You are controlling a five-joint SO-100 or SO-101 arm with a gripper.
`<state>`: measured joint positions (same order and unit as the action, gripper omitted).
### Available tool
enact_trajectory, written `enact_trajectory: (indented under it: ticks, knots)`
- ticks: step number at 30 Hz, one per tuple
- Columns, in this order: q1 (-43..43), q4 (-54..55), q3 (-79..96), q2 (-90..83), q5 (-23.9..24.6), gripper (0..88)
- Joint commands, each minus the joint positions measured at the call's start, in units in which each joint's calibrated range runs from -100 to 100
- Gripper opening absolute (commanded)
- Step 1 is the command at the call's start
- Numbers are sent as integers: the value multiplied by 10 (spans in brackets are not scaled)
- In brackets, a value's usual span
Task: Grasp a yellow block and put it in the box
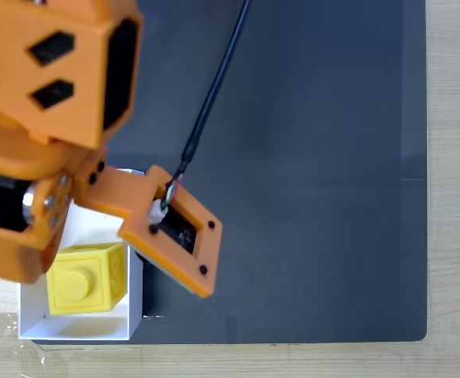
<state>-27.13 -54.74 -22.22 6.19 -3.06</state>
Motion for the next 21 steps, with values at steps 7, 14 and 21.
enact_trajectory:
  ticks: [7,14,21]
  knots:
    - [77,-100,157,-253,3,10]
    - [131,-103,418,-459,8,10]
    - [156,-99,688,-661,9,10]
